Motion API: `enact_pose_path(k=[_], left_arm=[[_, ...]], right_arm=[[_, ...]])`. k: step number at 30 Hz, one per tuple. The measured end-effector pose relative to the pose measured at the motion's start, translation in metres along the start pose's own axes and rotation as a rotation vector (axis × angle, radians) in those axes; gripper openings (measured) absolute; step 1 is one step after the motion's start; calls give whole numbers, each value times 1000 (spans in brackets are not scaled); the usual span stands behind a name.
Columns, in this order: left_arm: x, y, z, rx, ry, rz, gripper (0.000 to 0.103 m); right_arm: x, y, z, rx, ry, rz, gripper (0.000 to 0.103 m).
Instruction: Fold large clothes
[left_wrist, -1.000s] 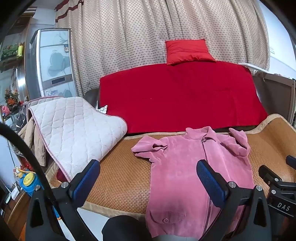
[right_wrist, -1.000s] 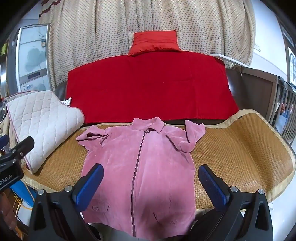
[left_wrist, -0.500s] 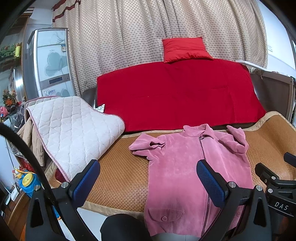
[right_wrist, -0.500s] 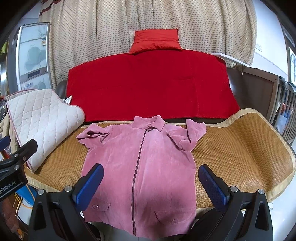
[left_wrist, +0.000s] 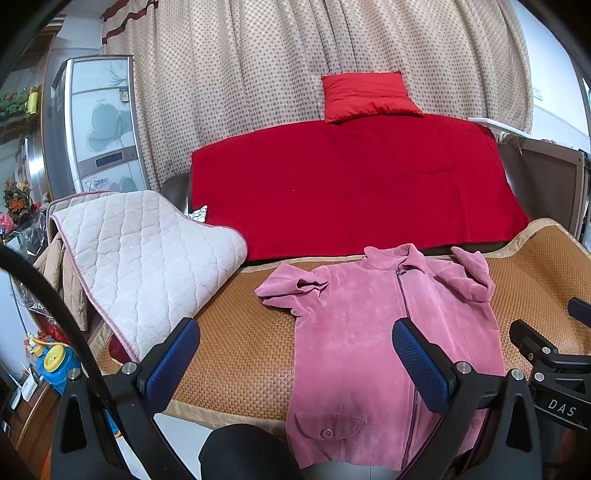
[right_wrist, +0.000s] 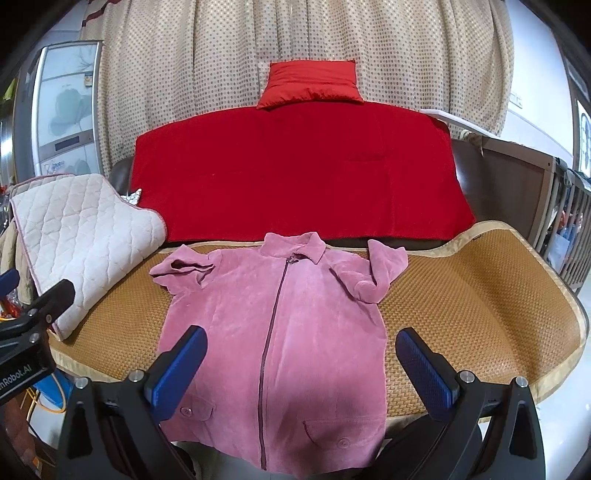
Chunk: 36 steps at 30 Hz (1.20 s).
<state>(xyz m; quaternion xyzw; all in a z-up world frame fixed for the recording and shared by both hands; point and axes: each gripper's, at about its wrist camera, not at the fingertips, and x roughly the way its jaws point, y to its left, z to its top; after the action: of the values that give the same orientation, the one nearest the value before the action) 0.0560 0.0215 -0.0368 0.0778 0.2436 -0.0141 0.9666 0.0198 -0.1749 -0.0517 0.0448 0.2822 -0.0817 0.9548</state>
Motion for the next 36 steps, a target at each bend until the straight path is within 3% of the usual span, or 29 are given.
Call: enact_pose_path(k=[36], left_arm=[[22,0,-9,3,50,4,103]], right_arm=[[22,-2,6,-58,44,-52,103]])
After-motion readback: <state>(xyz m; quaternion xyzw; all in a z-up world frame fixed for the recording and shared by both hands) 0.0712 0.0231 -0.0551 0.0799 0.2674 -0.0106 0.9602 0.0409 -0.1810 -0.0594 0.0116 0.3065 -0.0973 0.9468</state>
